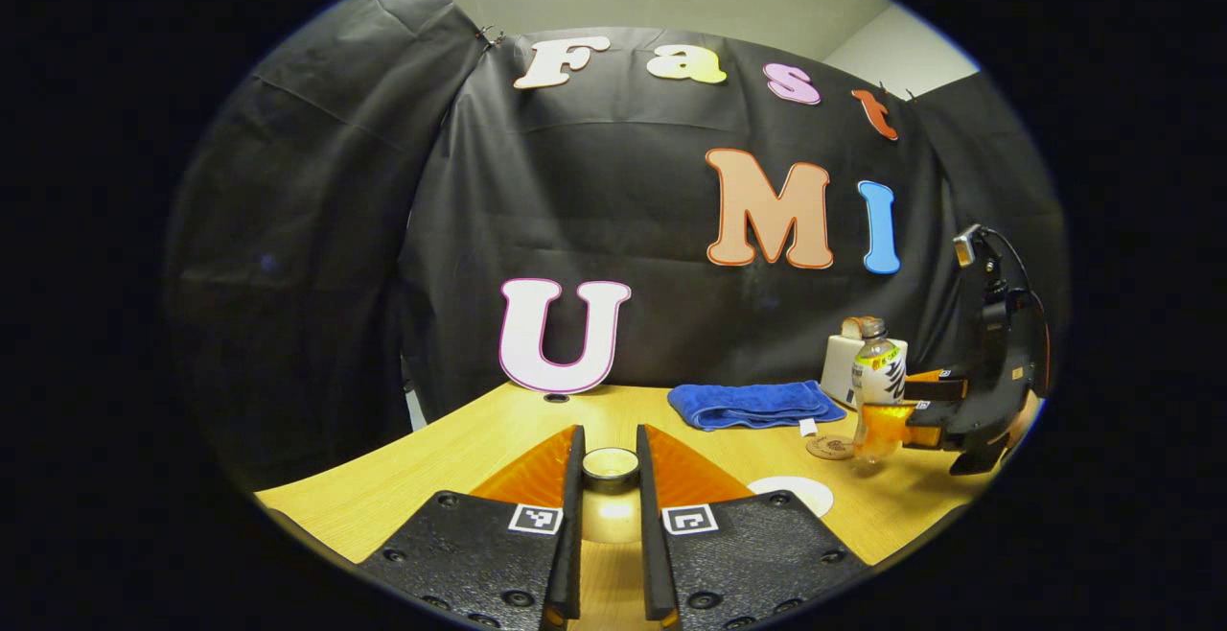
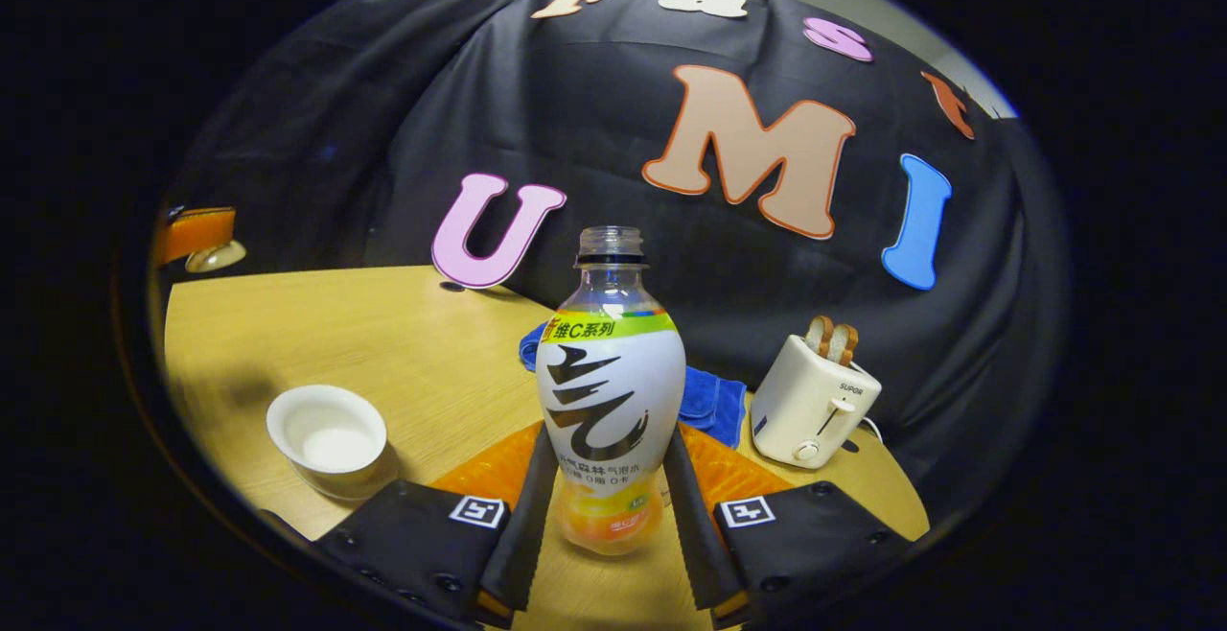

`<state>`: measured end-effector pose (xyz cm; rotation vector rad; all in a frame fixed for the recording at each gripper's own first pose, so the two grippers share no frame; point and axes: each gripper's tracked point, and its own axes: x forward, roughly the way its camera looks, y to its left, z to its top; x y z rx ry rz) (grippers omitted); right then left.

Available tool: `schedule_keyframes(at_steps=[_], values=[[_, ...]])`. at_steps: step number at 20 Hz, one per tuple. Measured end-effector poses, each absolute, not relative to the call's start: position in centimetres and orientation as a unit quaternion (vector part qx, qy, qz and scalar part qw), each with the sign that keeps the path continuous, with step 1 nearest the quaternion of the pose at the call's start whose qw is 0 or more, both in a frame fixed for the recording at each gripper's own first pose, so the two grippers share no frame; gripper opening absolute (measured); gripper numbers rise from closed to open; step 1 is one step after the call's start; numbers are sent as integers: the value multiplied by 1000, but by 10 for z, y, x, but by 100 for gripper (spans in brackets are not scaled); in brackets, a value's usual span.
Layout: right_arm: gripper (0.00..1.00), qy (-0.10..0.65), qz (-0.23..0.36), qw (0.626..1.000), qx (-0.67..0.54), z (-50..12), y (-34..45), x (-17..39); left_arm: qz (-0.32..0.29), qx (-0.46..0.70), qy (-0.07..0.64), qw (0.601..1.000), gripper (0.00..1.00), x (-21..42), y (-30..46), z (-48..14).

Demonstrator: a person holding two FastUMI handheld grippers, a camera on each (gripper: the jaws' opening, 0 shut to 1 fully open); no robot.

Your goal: Open the teacup lid with one hand, grasp the water bottle and pour water into the teacup with the other hand; after pouring, place the water bottle on the coaster and then close the teacup lid.

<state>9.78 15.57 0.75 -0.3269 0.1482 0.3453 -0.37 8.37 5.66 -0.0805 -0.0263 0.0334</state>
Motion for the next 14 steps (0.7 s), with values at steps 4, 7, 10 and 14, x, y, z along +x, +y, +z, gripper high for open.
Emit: schedule_keyframes(at_steps=[4, 7, 10, 14], values=[[66, 64, 148, 982, -103, 12, 150, 125, 17, -41, -13, 999, 23, -3, 85, 56], [66, 58, 131, 987, -68, 10, 148, 144, 17, -43, -9, 999, 23, -3, 84, 53], [66, 59, 121, 990, -36, 4, 148, 161, 15, -44, -9, 999, 23, -1, 83, 53], [66, 56, 111, 992, -18, -2, 148, 174, 16, -45, -7, 999, 23, -1, 85, 51]])
